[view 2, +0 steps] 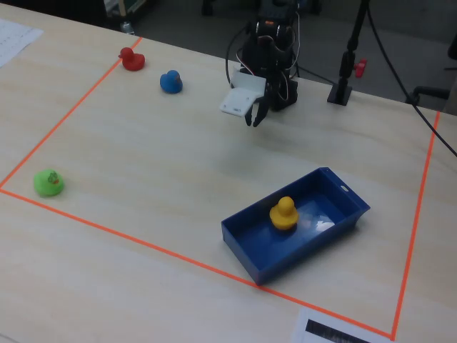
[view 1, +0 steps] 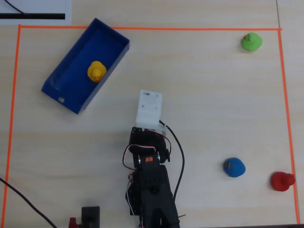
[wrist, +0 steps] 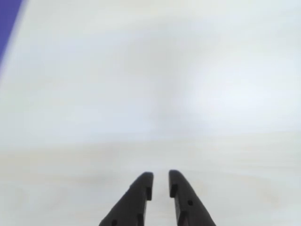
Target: Grasp yellow duck and put it into box.
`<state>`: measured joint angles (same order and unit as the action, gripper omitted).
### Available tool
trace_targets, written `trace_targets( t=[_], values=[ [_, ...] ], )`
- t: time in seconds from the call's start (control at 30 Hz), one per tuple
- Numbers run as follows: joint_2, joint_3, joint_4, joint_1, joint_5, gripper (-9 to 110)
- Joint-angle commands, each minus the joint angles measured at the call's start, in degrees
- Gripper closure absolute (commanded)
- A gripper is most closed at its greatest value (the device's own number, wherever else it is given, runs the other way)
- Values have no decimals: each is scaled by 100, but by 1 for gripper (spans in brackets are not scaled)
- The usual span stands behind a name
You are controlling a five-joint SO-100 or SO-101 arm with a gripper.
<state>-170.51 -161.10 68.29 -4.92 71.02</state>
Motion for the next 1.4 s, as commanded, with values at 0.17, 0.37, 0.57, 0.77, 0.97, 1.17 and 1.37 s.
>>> trace_targets(
  t=[0.17, 0.37, 0.57, 0.77, 0.97, 1.17, 1.37],
  values=[
    [-1274, -1248, 255, -35, 448, 101],
    [-1916, -1714, 747, 44, 976, 101],
    [-1916, -1714, 747, 0, 993, 101],
    [-1916, -1714, 738, 18, 932, 101],
    [-1916, -1714, 738, 18, 932, 101],
    [-1916, -1714, 738, 18, 932, 101],
    [-1916, -1714, 738, 18, 932, 101]
  ],
)
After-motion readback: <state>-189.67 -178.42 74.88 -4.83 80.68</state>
